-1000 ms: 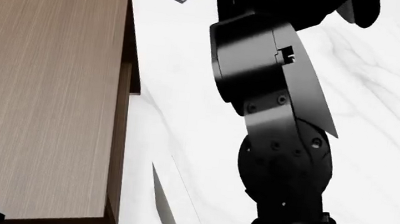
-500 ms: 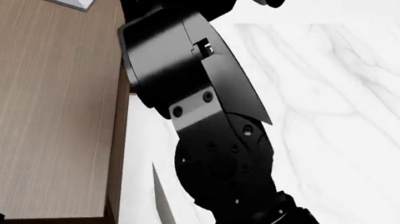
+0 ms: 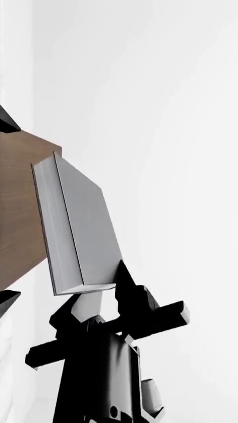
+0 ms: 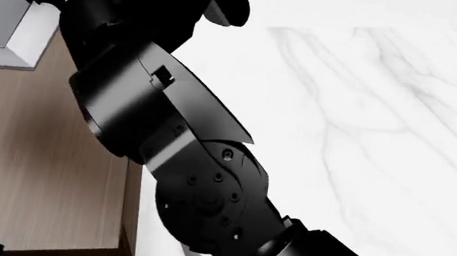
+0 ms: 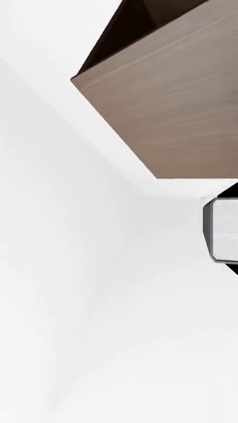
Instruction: Pick up the book in the middle and place it on the cabinet shelf.
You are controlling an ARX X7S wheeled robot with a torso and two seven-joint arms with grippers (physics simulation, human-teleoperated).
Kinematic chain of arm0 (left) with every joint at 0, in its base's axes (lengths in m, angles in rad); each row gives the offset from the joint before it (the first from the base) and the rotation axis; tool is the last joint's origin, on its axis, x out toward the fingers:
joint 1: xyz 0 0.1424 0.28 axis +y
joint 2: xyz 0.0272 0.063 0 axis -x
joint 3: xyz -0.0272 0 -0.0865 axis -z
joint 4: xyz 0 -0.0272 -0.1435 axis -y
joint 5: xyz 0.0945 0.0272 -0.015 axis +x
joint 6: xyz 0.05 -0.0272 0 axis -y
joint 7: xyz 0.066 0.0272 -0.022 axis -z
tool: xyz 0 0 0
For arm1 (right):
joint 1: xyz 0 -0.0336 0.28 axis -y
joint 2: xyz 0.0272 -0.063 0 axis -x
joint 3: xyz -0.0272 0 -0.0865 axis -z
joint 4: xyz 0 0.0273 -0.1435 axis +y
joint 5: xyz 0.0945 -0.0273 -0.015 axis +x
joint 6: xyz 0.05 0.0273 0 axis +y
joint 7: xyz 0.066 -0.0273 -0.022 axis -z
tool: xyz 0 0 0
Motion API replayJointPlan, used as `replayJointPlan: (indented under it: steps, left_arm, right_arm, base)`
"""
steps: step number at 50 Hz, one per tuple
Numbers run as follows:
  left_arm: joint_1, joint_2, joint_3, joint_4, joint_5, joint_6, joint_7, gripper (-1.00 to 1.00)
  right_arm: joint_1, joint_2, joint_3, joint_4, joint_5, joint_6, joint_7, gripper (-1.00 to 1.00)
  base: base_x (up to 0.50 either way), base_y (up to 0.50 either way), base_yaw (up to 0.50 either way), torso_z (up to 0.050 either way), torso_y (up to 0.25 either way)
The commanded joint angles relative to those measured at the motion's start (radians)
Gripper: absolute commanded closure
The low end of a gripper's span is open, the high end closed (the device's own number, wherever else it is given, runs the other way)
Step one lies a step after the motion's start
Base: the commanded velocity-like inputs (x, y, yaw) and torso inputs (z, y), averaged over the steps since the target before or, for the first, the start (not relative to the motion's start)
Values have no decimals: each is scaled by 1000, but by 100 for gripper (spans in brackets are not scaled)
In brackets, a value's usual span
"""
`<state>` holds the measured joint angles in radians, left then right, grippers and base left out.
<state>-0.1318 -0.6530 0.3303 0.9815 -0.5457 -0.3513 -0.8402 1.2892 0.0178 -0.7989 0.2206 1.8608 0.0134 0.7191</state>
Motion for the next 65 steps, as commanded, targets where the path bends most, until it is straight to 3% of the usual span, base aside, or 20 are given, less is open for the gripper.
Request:
replayJointPlan:
  steps: [1, 61, 62, 65]
  left_arm:
    - [-1, -7, -1, 2, -5, 5, -7, -100]
    - [-12, -26, 20, -2, -15, 21, -30, -100]
    - [-12, -26, 21, -3, -15, 21, -31, -100]
    - [-12, -27, 22, -2, -15, 22, -32, -100]
  right_arm:
    - [23, 5, -53, 14, 29, 27, -13, 100]
    - [67, 39, -216, 64, 82, 17, 33, 100]
    - [60, 37, -204, 62, 99, 14, 24, -100]
    - [59, 41, -208, 61, 99, 10, 36, -100]
  base:
    - [0, 0, 0, 0, 0]
    - [0, 0, 0, 0, 1]
    - [0, 0, -3, 0, 0]
    - [0, 0, 0, 0, 0]
